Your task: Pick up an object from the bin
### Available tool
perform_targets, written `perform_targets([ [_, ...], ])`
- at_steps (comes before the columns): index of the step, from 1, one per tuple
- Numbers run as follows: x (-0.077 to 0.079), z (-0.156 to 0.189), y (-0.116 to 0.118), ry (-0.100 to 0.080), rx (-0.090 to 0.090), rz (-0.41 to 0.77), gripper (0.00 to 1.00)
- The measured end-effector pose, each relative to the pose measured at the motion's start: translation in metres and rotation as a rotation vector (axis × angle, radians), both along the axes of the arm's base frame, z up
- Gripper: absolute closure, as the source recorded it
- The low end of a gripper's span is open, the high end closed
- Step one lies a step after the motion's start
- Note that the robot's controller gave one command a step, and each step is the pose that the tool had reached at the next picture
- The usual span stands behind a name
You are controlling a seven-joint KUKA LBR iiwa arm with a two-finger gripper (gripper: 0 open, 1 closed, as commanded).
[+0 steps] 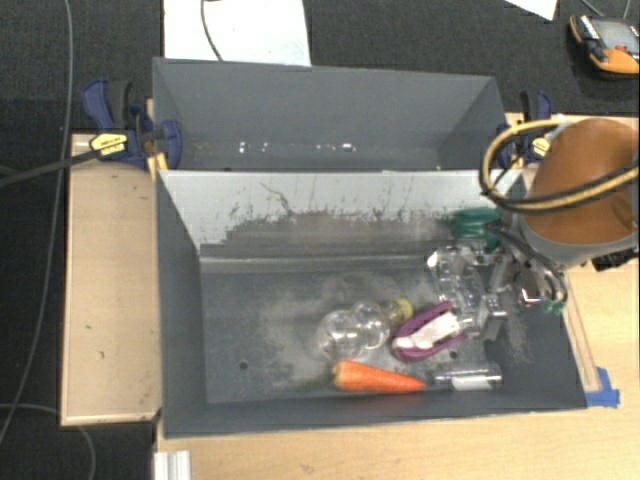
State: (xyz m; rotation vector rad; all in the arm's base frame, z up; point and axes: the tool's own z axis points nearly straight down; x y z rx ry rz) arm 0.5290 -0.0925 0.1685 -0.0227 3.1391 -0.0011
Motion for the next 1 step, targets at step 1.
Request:
perform_targets([
  [1, 0.0000, 0.0000, 0.0000, 0.000, 0.000, 0.000, 0.00],
])
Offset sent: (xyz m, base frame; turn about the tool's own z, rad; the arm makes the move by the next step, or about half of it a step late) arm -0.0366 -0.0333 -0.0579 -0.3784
